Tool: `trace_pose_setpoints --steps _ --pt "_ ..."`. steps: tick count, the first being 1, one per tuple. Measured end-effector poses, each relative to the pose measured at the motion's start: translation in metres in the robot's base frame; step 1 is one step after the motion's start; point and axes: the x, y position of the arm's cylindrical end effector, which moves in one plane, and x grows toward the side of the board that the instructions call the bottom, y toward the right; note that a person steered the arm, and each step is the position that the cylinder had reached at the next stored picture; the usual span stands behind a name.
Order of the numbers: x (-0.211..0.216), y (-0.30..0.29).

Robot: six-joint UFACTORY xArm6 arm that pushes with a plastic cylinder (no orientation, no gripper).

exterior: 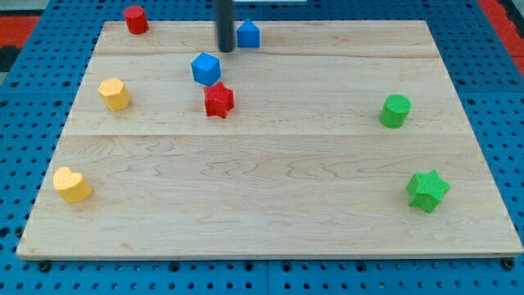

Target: Move the blue cube right to the blue triangle

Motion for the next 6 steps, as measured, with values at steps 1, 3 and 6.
trace_pose_setpoints --steps 1,3,6 --pt "-0.007 -0.107" --pt "-0.051 -0.201" --pt "-0.067 -0.1"
